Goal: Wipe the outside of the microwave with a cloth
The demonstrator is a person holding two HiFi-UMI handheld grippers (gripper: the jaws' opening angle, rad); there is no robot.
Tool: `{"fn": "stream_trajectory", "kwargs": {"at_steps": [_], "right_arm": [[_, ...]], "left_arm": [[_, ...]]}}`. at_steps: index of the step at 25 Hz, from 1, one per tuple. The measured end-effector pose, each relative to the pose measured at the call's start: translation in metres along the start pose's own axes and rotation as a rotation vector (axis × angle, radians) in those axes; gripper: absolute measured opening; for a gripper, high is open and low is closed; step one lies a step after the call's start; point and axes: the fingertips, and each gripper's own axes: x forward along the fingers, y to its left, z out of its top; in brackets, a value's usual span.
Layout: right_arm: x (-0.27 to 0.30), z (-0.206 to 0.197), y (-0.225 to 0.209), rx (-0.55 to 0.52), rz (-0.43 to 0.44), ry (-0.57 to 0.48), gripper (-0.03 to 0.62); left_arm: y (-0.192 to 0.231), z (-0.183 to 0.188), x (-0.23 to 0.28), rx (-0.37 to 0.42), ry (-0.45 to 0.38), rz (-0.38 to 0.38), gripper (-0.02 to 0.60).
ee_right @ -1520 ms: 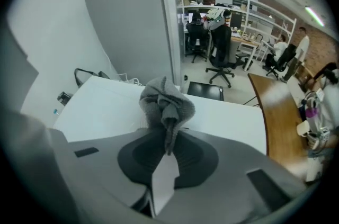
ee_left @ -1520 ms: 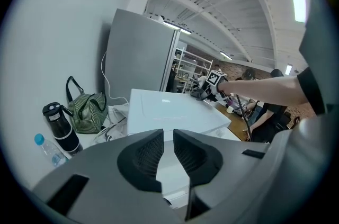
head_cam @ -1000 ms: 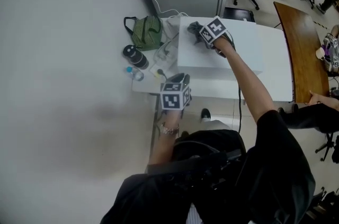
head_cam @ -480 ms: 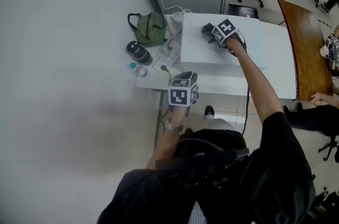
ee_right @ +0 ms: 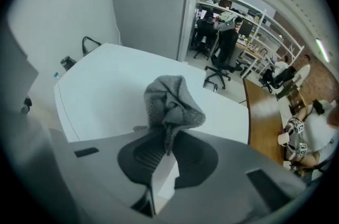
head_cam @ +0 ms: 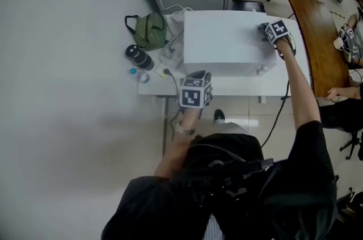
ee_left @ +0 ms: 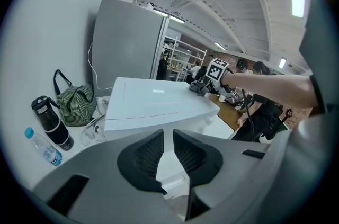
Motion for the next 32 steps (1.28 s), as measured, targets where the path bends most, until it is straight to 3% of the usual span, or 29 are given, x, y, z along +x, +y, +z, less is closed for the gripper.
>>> {"fn": "stream_trajectory", "kwargs": {"at_steps": [2,4,9,12,14,16,18,21,25,32], "right_arm": [[-0.005,0.001,0.009,-0.014,-0.018,-0.011,0.028],[-0.013,0.017,0.044,-0.050,0.021,-0.057,0.028],[-0.050,0.090,0.218,-0.269,0.233,-0.252,0.028],[-0.052,0.093,0.341,-0.431,0.365,-0.221,0.028],[-0.040,0.092,0.387,-0.525,0.366,-0.195,0.028],[-0.030,0.088,0.408,-0.545,0.380,-0.186,0.028],[-0.029,0.086,0.405,-0.512,0.398,-0.188,0.028],[-0.024,0.088,0.362,-0.480,0.359,-0.206,0.028],[-0.020,0.054,0.267,-0.333,0.297,-0.178,0.028],[-0.023,-0.047,0.099,-0.014,0.183,-0.166,0.028]], "left_arm": [[0.000,0.002,-0.002,-0.002,-0.011,0.007,0.058],[-0.001,0.004,-0.005,-0.002,-0.023,0.013,0.058],[0.000,0.002,-0.017,-0.013,-0.036,0.025,0.058],[0.007,-0.001,-0.026,-0.038,-0.043,0.035,0.058],[0.012,-0.002,-0.030,-0.041,-0.044,0.047,0.058],[0.016,-0.005,-0.035,-0.050,-0.044,0.056,0.058],[0.020,-0.008,-0.038,-0.063,-0.043,0.061,0.058],[0.023,-0.012,-0.034,-0.073,-0.038,0.053,0.058],[0.010,-0.012,-0.020,-0.060,-0.022,0.006,0.058],[-0.021,-0.002,0.004,-0.012,-0.013,-0.096,0.058]]}}
